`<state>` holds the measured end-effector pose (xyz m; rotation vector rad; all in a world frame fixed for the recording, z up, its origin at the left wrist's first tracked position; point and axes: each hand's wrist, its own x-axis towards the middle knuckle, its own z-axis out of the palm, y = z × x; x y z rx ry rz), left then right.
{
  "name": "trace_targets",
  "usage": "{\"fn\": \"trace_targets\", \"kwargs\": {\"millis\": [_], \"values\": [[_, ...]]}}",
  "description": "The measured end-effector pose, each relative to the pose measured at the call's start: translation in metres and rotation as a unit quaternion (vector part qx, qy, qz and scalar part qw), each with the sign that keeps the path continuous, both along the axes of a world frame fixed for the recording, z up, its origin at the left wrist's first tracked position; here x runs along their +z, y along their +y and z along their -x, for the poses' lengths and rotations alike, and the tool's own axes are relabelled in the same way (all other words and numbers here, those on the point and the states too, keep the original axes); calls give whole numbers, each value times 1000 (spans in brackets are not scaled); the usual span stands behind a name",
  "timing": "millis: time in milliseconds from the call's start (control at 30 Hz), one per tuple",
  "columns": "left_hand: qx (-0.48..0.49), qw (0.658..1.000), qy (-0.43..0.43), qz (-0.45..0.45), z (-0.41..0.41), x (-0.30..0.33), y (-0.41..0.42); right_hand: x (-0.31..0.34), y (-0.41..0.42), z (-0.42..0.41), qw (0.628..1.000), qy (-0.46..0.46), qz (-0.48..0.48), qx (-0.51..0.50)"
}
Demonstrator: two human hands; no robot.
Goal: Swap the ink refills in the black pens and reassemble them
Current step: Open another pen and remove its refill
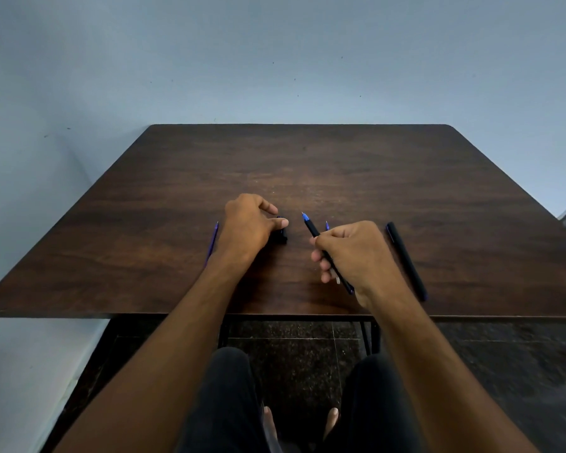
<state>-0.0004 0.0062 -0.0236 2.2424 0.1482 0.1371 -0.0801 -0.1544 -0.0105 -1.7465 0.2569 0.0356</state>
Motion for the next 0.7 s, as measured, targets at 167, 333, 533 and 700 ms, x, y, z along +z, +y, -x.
{"fn": "trace_targets", "kwargs": {"millis": [167,333,533,700], "values": [[-16,1000,-14,5,2,-5,-2,0,-5,-2,1000,4,-13,-7],[-14,999,-34,-6,4,-6,0,-1,-3,-3,1000,6,-10,2],[-38,993,-87,64,18,-6,2,-2,0,-3,1000,9,-26,5],[-50,927,-13,370,47,-5,-9,-3,1,2,997,-31,-60,39]]}}
